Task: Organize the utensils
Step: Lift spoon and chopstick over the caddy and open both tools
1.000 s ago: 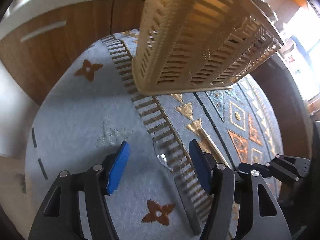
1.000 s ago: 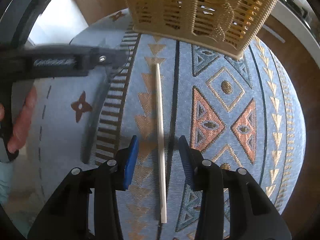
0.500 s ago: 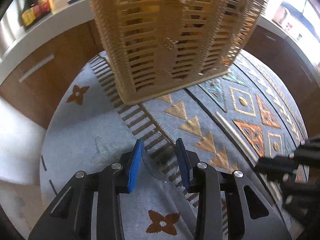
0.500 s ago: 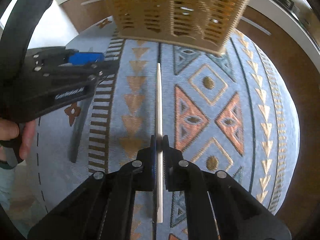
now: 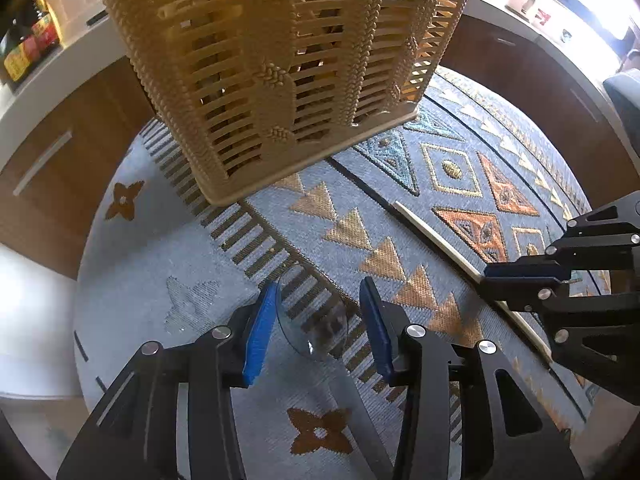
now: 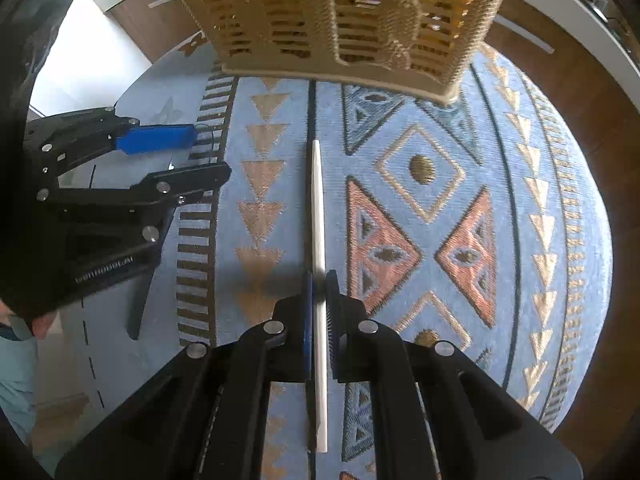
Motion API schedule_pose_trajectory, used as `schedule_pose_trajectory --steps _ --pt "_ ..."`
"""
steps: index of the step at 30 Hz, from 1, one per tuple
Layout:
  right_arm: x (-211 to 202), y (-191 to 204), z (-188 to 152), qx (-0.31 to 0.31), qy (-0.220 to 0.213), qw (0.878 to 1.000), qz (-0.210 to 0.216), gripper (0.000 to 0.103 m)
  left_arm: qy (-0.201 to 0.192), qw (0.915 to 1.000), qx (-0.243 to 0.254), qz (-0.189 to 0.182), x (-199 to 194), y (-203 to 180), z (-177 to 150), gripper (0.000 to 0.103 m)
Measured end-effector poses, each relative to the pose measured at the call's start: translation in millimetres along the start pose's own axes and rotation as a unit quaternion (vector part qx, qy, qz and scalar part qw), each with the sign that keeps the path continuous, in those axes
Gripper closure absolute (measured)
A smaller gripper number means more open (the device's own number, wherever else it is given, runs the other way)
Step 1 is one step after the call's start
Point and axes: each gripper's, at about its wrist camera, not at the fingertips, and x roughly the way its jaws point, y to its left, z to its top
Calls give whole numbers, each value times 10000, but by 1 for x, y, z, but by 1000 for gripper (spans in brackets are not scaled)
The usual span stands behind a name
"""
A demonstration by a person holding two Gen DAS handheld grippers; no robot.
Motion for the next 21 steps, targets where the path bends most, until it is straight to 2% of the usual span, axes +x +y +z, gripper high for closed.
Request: schedule_pose_trajectory --steps 5,6,7,10,13,15,17,20,21 --pt "3 9 12 -265 64 9995 -127 98 51 9993 214 305 3 -14 1 57" --pt "3 11 13 -309 41 9994 -154 98 40 9991 234 346 2 -19 0 61" --pt "4 14 13 -353 0 9992 -175 98 21 9991 244 345 1 -22 0 71" --pt "-3 21 -1 -403 -190 9990 -44 99 -143 9991 158 371 -5 -24 -5 73" --pt "-29 23 -14 -491 -825 9953 134 99 -768 9970 -22 126 -29 -27 -14 73" --pt "-50 22 -20 -505 -1265 9901 350 99 -1272 9918 -134 7 -55 -23 -21 73" --pt "-71 21 -25 -564 -1755 9818 451 99 -1874 9820 -208 -107 -88 -21 -28 73" --pt "-106 22 -31 -630 -2682 9598 542 99 -2549 9664 -316 -108 -127 -14 -29 73" --pt "-115 21 -31 -622 -2902 9532 578 99 -2833 9581 -378 -153 -142 -12 -30 73"
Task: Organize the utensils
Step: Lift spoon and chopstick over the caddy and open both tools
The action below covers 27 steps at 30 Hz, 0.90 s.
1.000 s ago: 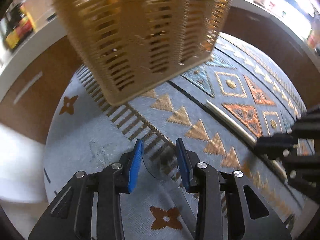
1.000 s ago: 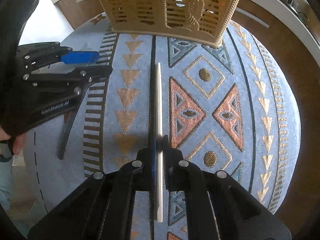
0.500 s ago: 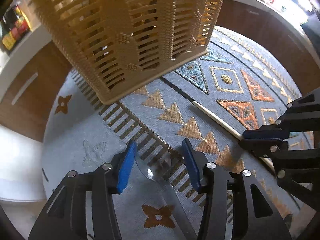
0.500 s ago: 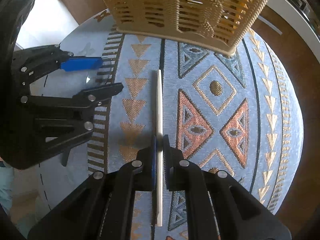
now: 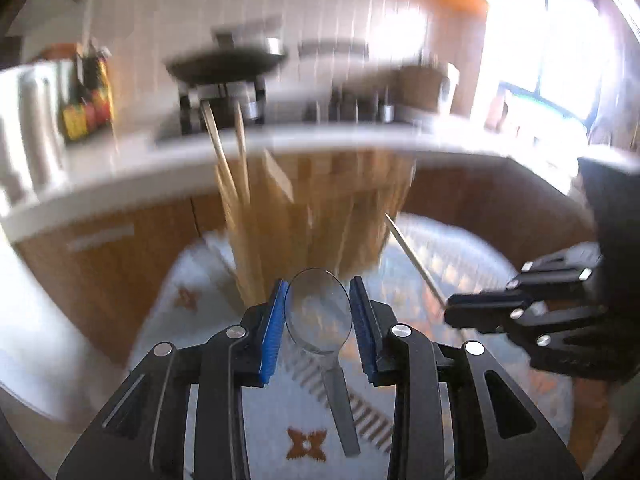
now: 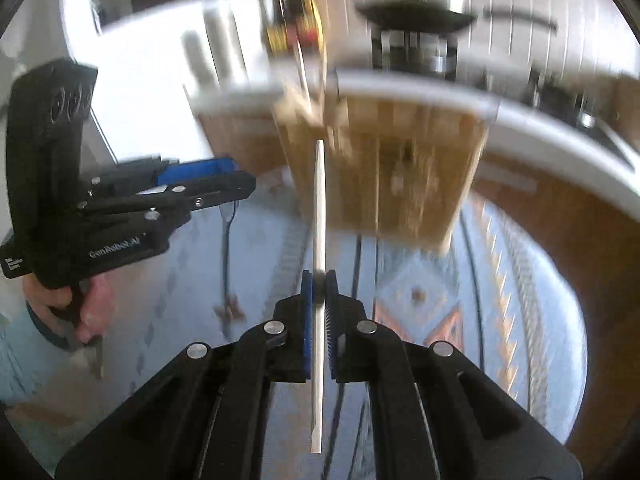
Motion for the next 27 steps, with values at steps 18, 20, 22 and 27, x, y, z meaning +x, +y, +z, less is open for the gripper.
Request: schedule_pose_trajectory --steps 18,20,22,27 --pt "-22 -1 104 -458 -3085 9437 -1107 99 -2532 9632 -320 847 -44 28 114 73" --pt "-10 1 110 -597 -3175 9384 -1224 99 -2599 9614 -401 810 -37 30 117 73" --pt "4 0 112 -690 -3170 9367 -1317 99 -2662 9594 -407 845 -30 34 116 73" --pt "32 -3 107 -813 -3011 9382 -1498 99 -2634 9601 -365 866 -8 41 110 73"
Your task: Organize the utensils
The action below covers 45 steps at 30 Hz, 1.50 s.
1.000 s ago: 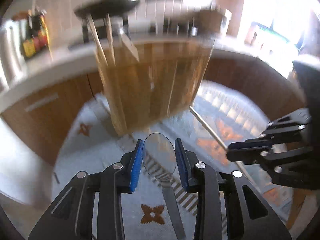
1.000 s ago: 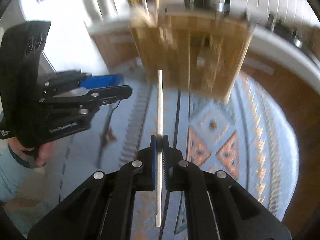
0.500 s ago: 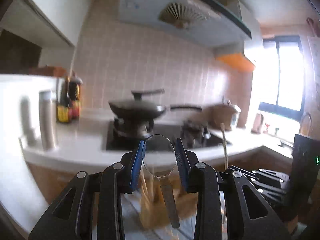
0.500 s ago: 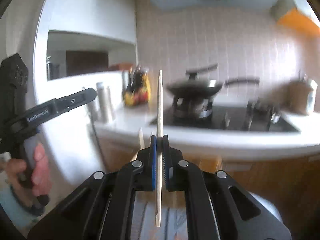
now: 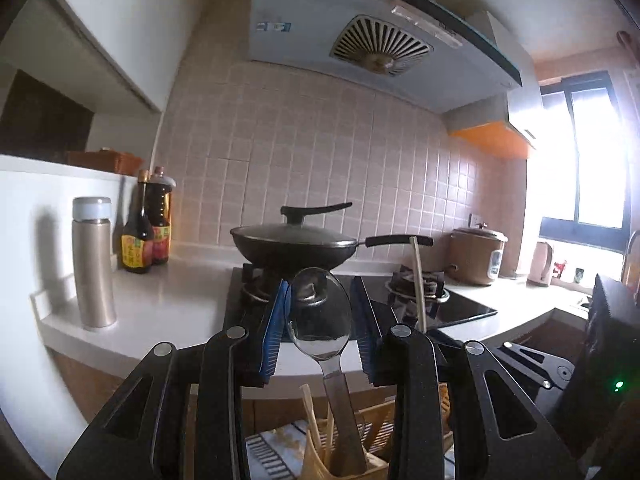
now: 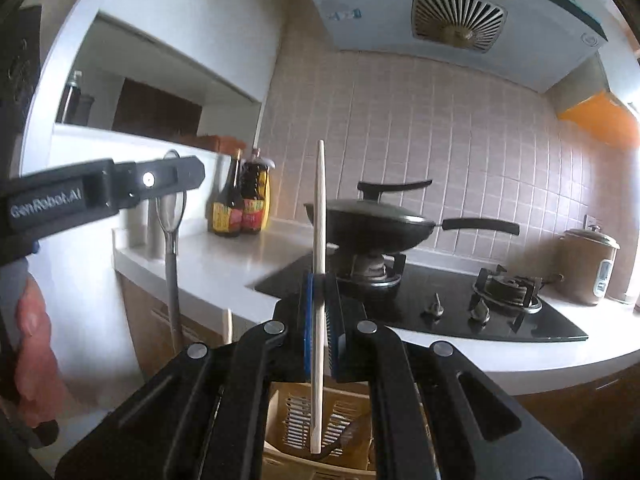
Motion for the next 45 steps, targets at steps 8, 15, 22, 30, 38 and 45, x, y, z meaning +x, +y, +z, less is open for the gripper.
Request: schedule_pose_trajectory --steps 8,15,22,30,38,45 --pt "7 -5 -12 267 -2 9996 9 99 157 9997 -176 -39 15 9 -19 73" --pt "8 -6 -20 370 -25 9993 28 99 230 9997 -11 -52 21 4 -32 73" --pt "5 -10 -25 478 -8 9988 99 99 345 9993 119 -108 25 -1 -43 72" --pt "-18 -24 -28 781 316 9958 358 82 534 9979 -225 -293 20 14 -46 62" --pt "-63 -34 -21 914 476 9936 461 78 525 9976 -324 -314 -9 20 -35 49" --pt "-123 -26 -12 895 491 9937 453 47 365 9985 -179 -363 -59 10 -23 28"
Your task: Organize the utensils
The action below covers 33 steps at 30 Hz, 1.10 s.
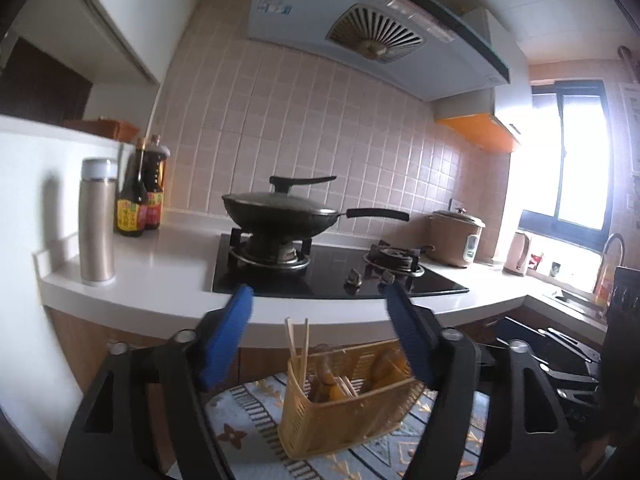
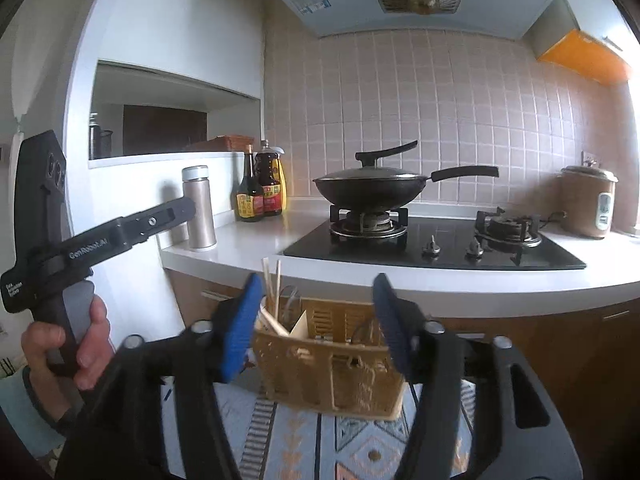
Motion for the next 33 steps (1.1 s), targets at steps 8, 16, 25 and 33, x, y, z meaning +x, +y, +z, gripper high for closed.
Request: schedule_pose_trajectory --steps 8,16,25,33 --pt "-52 17 -43 -143 -210 9974 -677 8 136 9975 64 691 -57 -5 -52 8" --pt "-53 7 -98 12 0 9920 -1261 8 593 9869 256 1478 -49 -16 -135 8" --pt "-51 -17 -118 260 -18 9887 -1479 8 204 9786 332 2019 -58 -14 -151 8" --pt "-45 -11 -126 51 122 9898 -1419 8 312 9764 614 2047 -50 -19 -154 8"
